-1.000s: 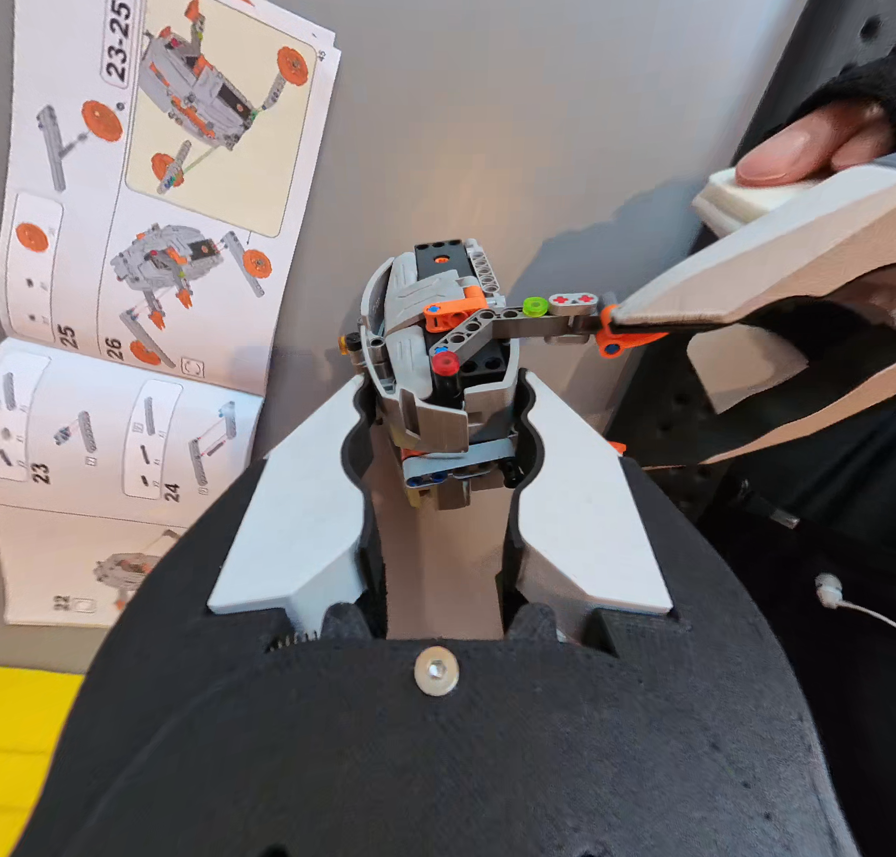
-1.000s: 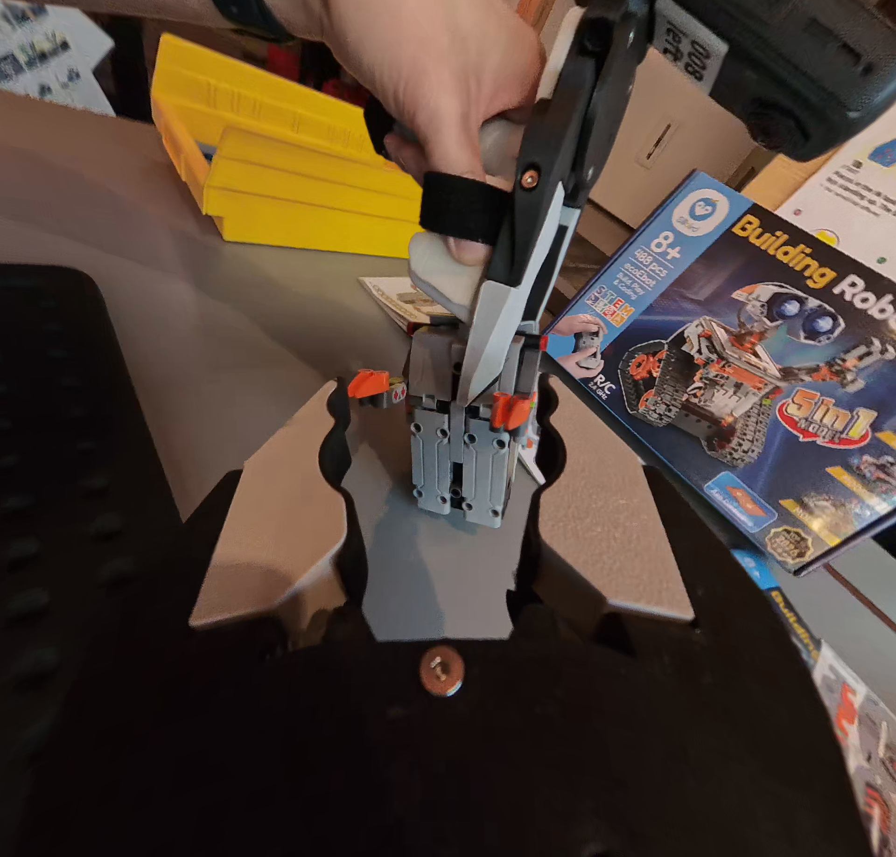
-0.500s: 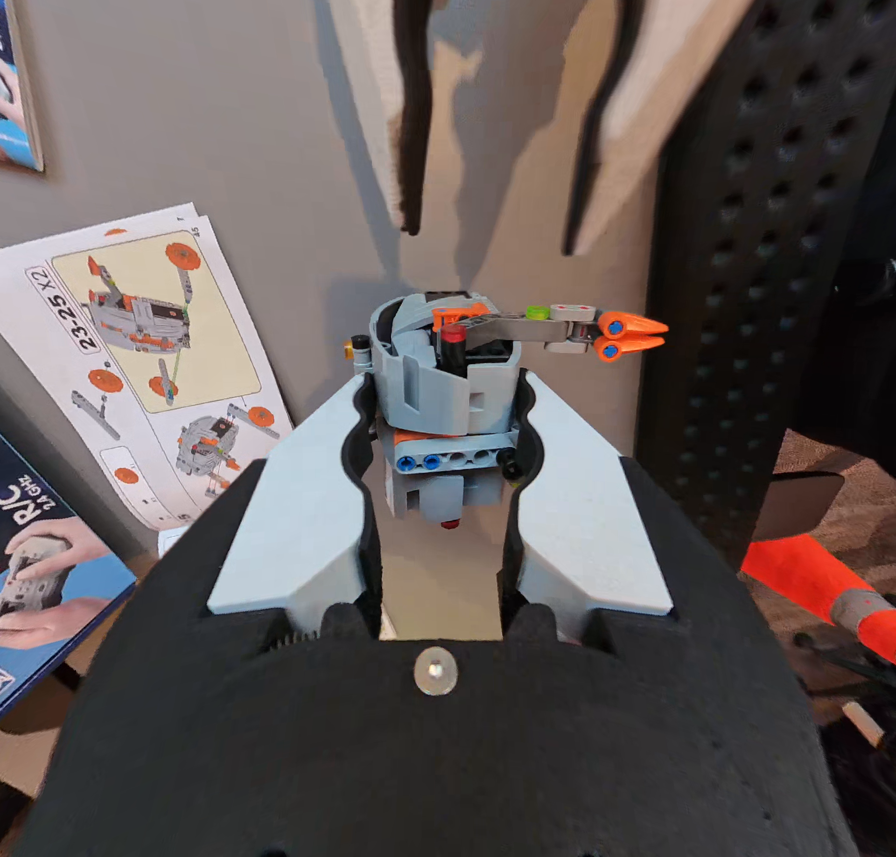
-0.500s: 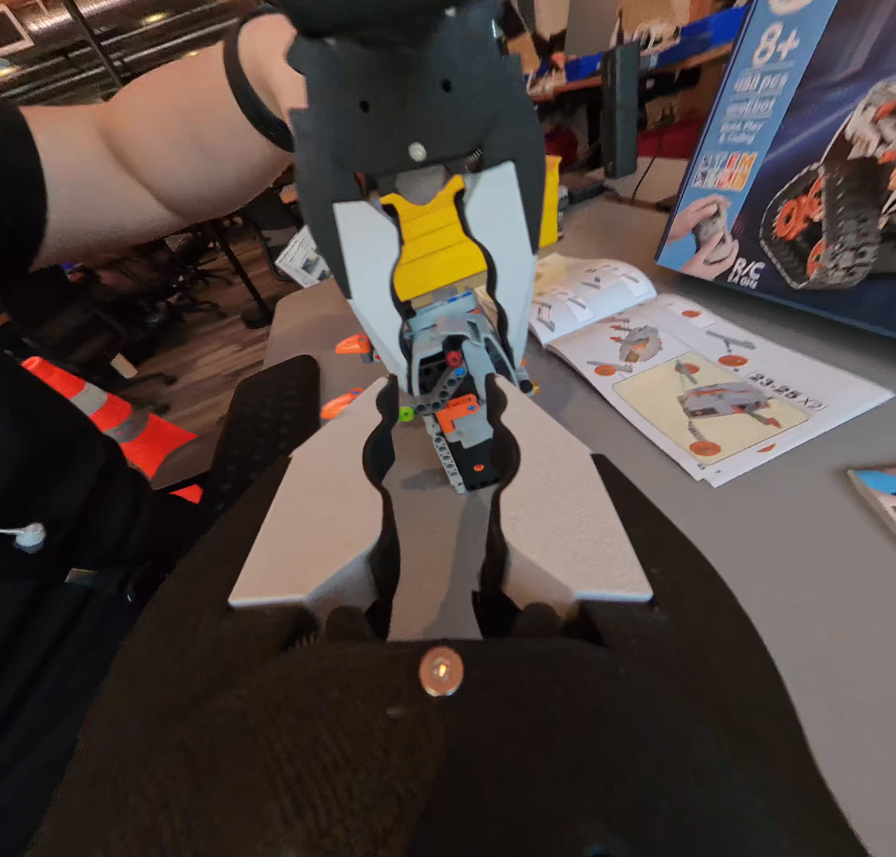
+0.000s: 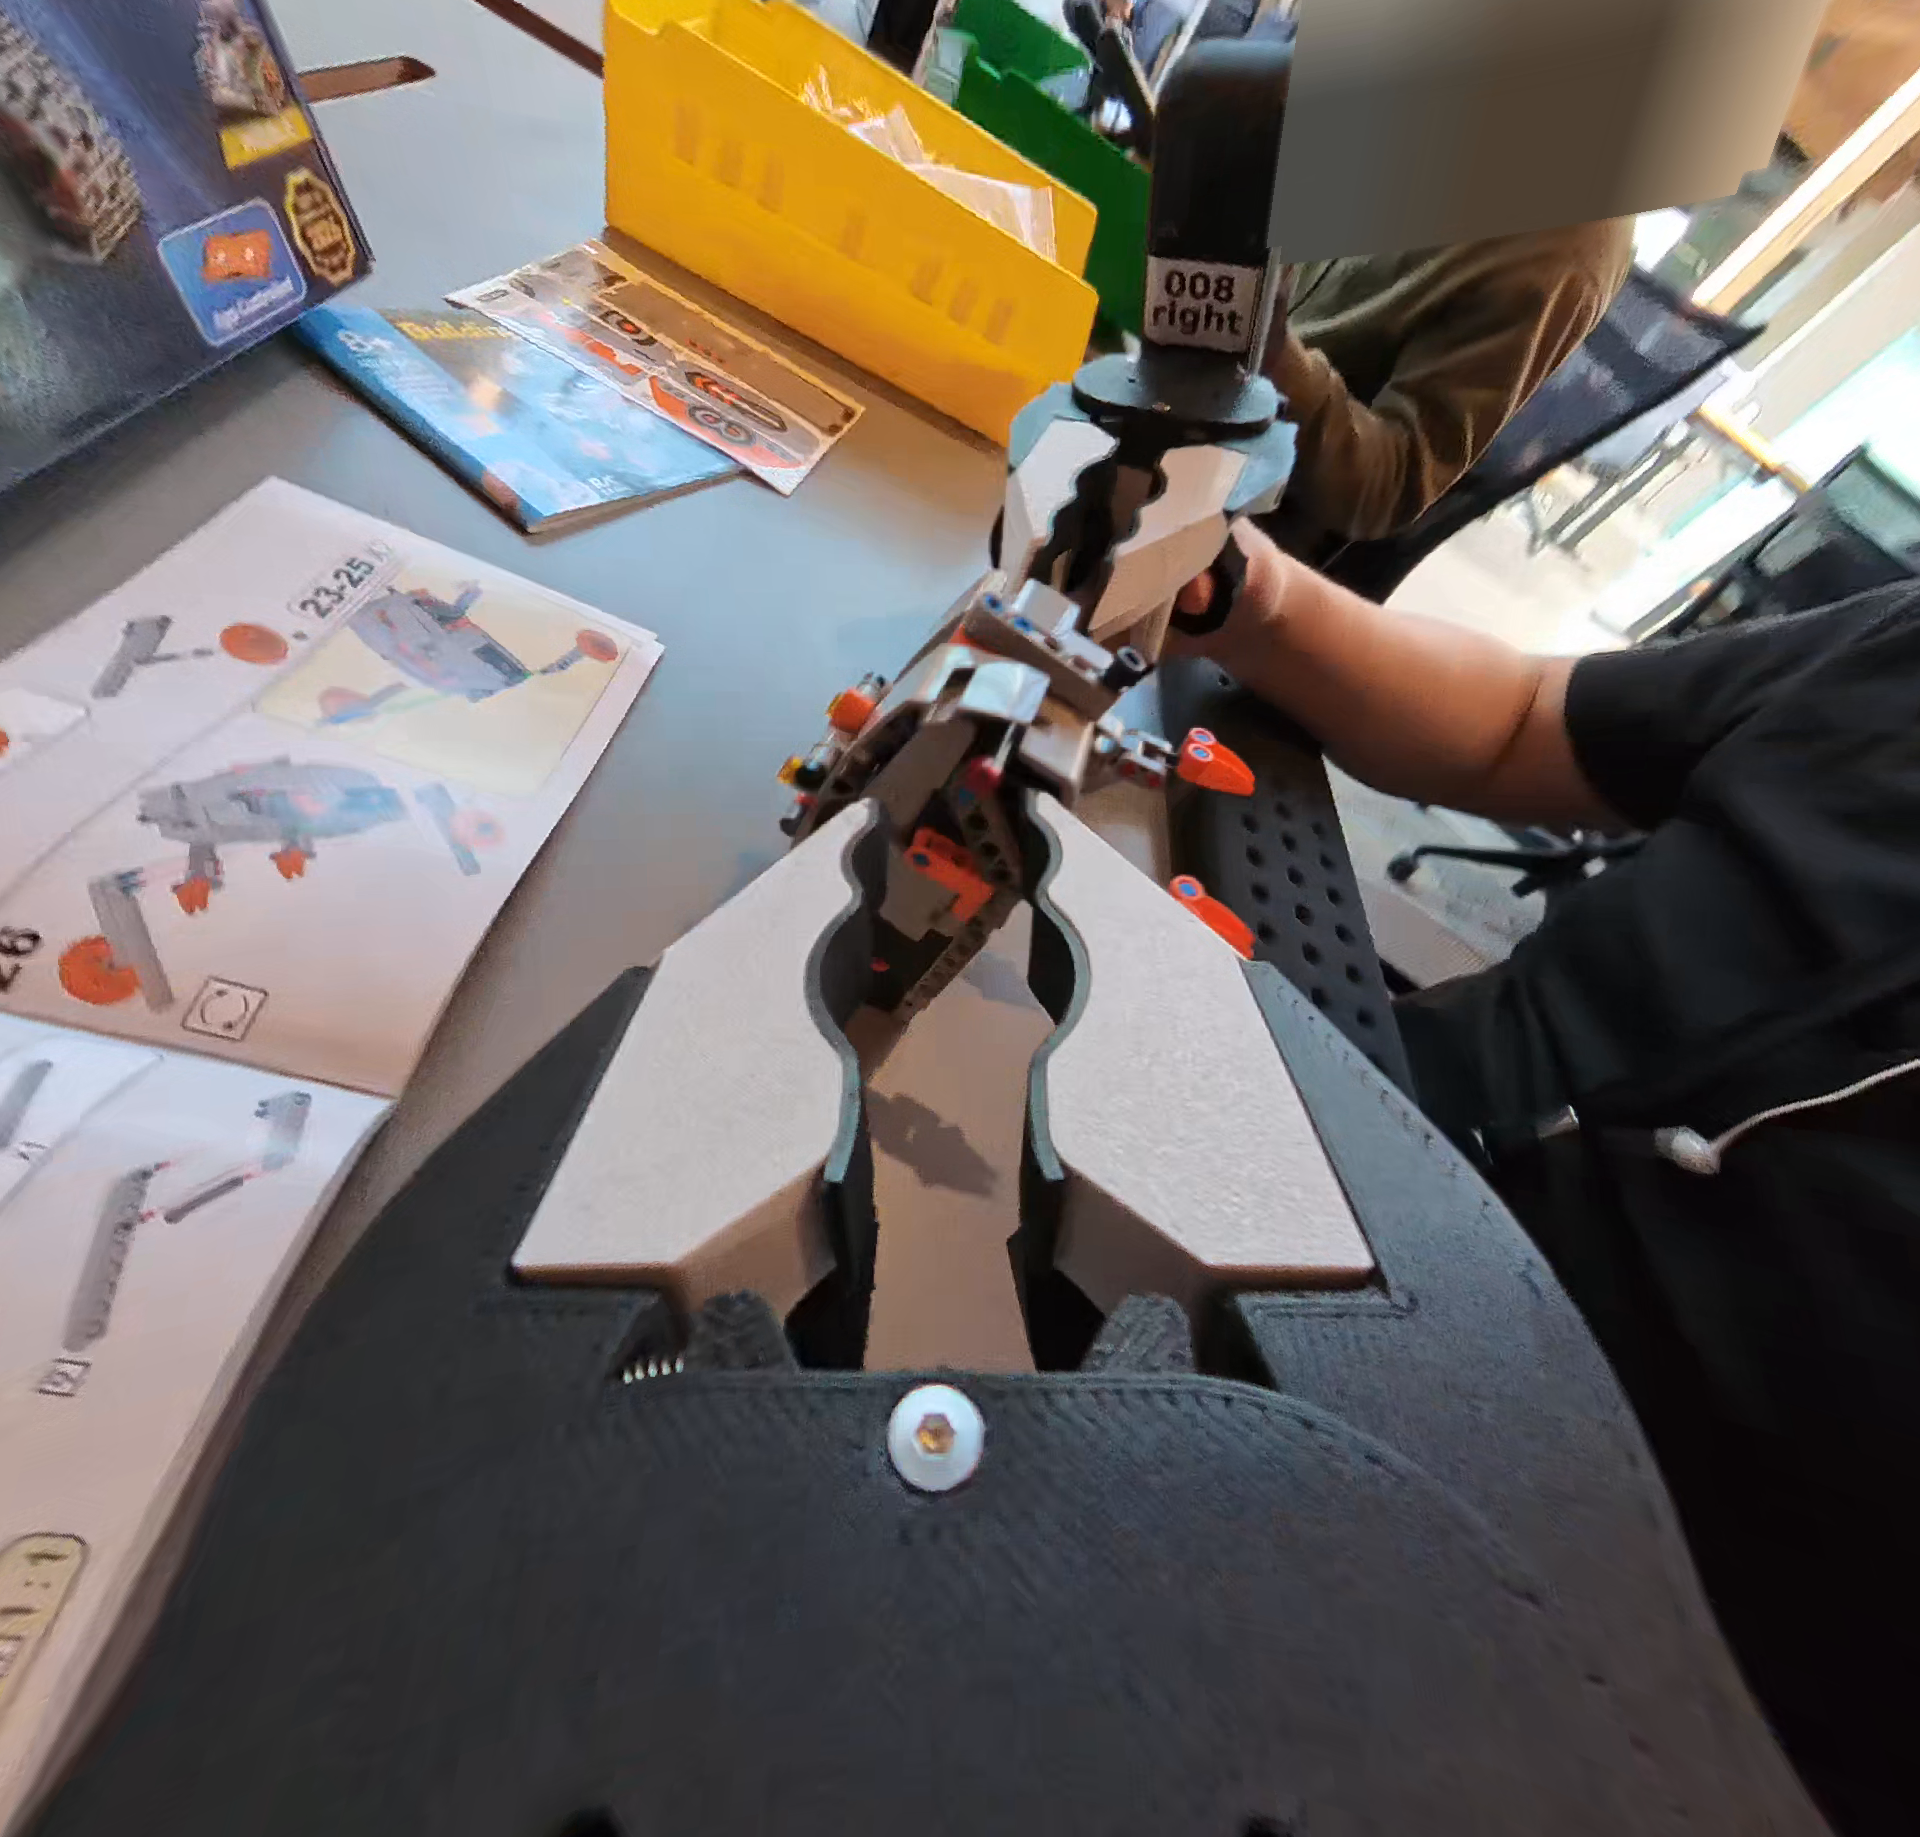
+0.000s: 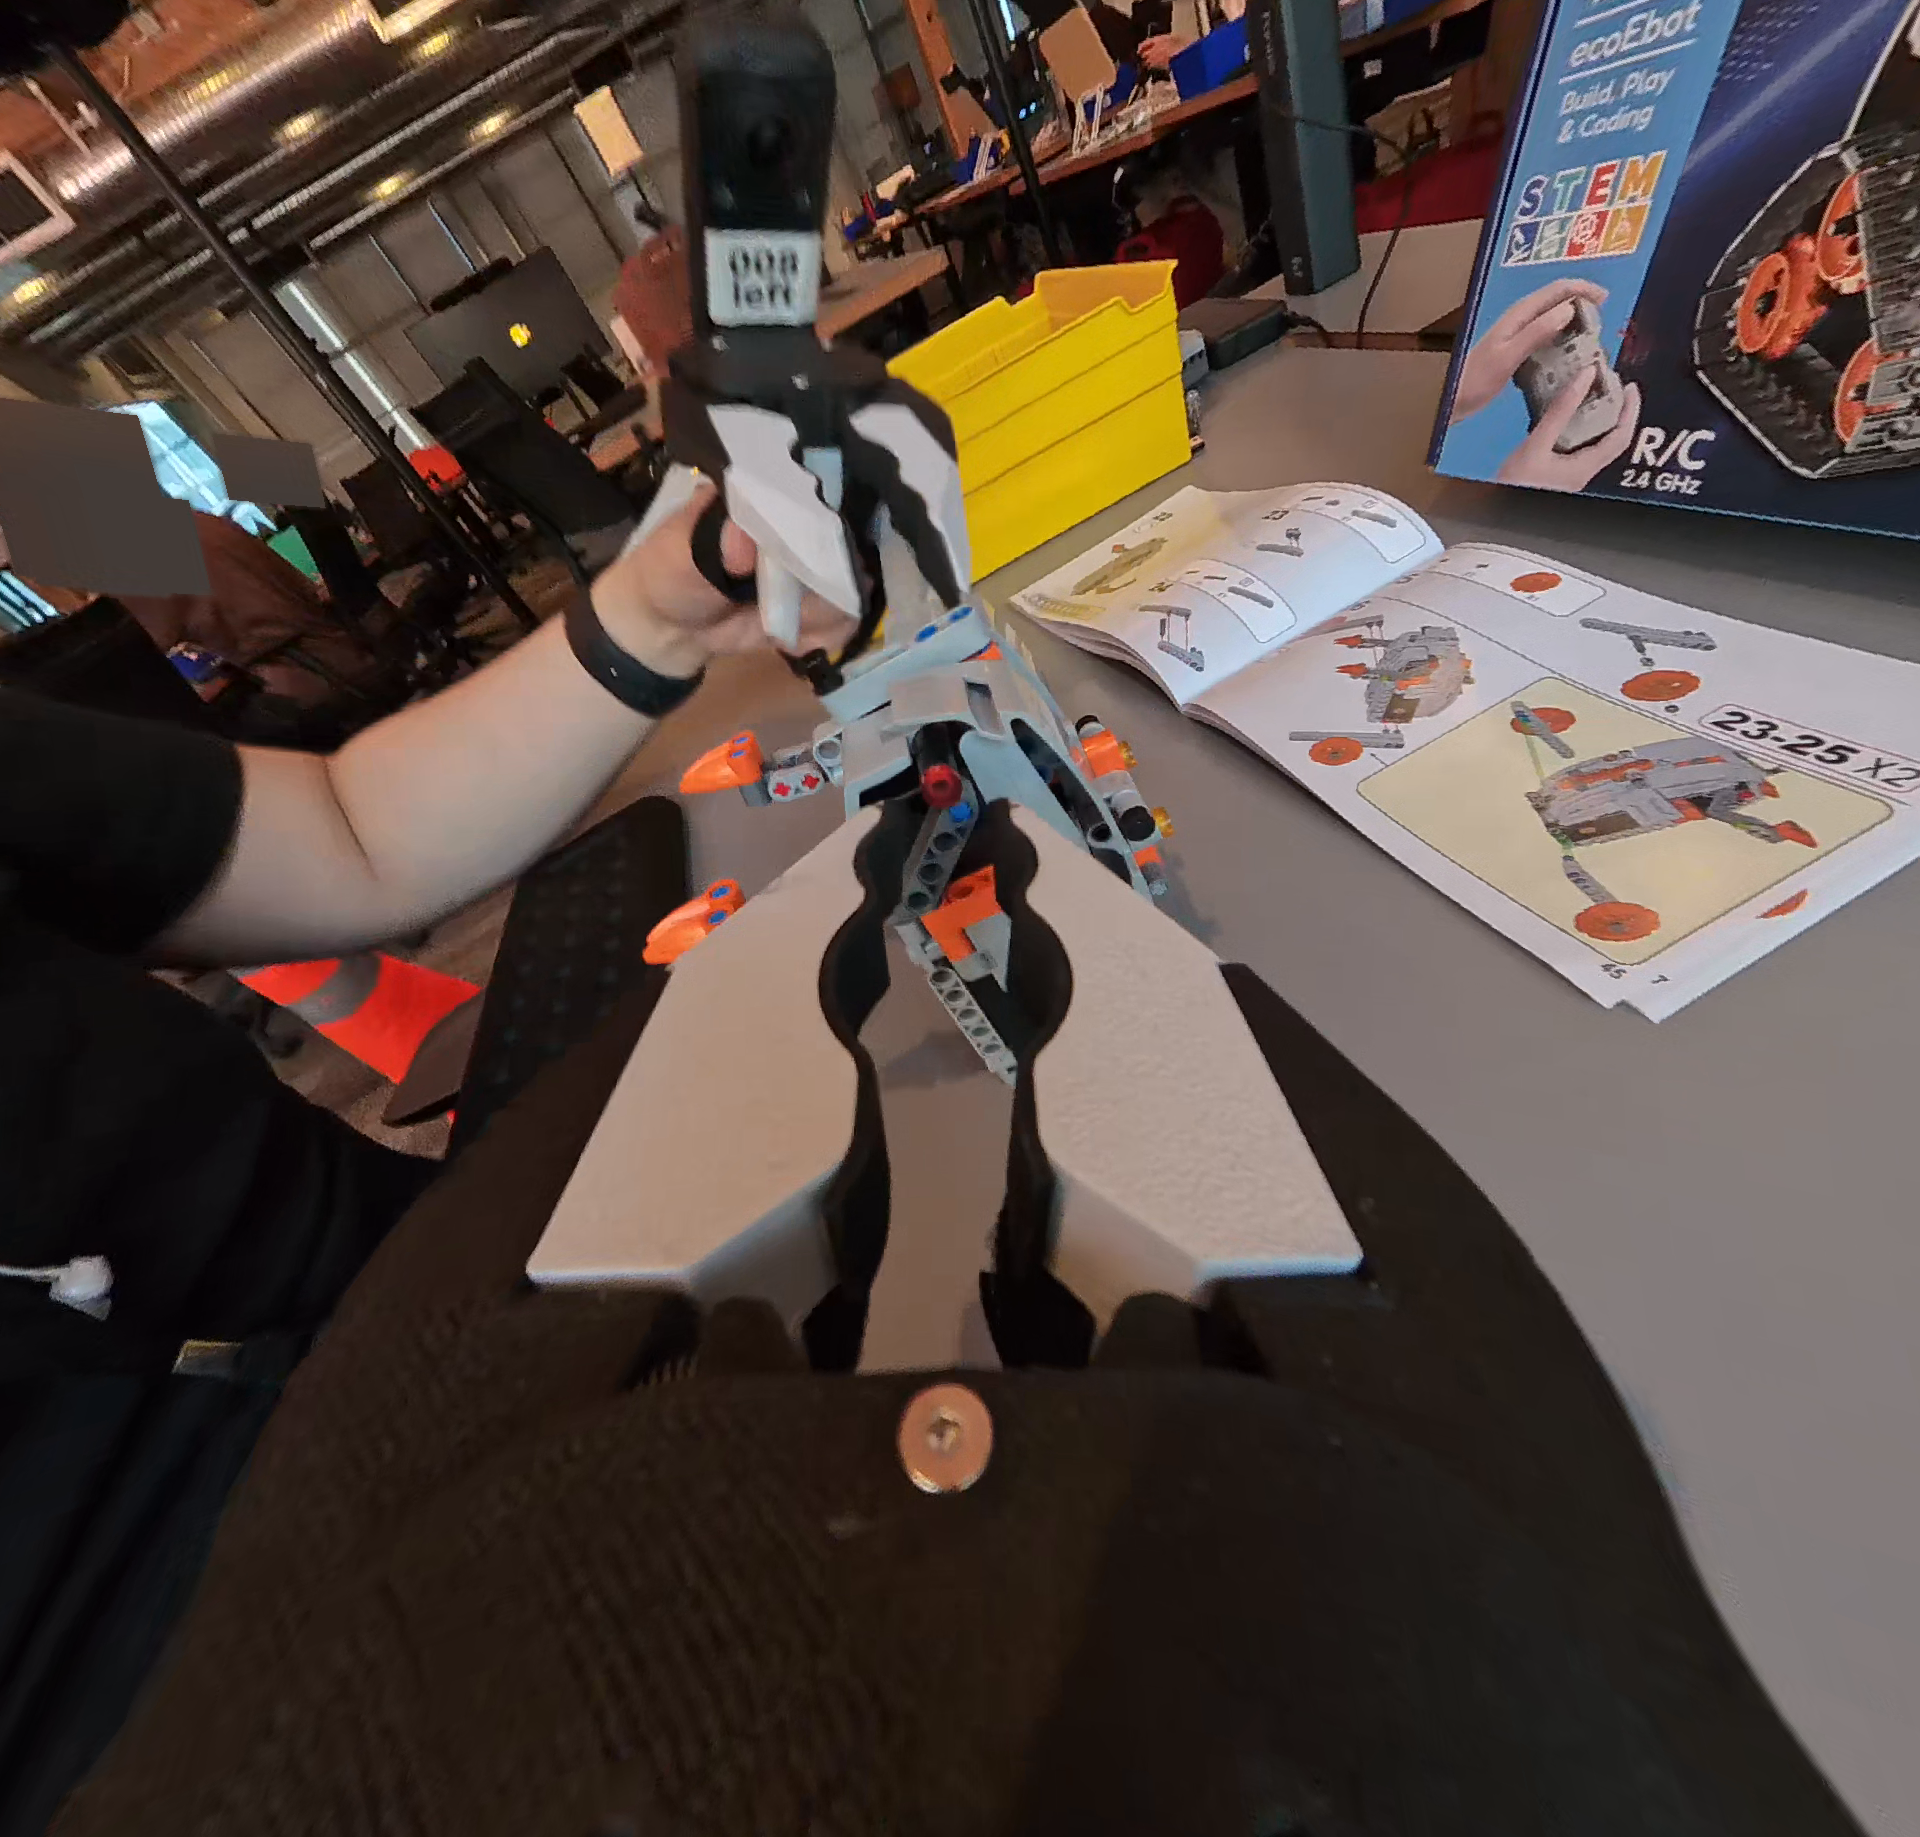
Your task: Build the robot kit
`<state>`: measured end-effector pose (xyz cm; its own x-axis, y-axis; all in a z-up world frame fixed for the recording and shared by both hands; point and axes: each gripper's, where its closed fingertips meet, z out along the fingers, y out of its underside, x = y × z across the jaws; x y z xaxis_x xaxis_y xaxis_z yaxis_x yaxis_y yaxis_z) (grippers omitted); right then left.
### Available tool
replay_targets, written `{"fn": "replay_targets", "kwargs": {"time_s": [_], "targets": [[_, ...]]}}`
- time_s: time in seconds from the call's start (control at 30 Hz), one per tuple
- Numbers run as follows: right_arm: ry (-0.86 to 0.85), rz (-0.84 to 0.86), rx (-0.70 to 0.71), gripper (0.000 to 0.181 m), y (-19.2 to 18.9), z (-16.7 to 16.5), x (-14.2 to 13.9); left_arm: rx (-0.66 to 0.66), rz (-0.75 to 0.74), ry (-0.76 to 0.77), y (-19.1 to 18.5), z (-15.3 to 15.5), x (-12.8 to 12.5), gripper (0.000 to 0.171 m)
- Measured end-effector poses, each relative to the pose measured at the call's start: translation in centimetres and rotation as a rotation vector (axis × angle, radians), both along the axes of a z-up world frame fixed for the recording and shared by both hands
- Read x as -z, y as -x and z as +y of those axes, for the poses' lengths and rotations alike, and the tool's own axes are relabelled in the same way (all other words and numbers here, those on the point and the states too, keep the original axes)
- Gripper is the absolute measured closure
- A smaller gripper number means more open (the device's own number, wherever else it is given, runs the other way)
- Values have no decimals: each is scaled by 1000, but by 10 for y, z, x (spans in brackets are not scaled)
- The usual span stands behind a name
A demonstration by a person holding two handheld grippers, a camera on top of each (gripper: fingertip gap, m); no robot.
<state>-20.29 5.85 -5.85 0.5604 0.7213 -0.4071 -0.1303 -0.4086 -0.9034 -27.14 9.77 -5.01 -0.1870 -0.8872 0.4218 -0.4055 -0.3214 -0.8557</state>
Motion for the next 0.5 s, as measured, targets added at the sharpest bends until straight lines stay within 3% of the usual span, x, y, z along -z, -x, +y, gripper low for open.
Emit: {"fn": "replay_targets", "kwargs": {"time_s": [0.2,0.33,0.5], "targets": [[48,46,18,167,7,6,8,69,-44,70,-4,-7,19,150],[49,86,10,172,8,6,7,121,-92,110,-9,-14,15,163],[50,120,37,173,4,9,5,128,-127,147,-15,-14,14,164]]}}
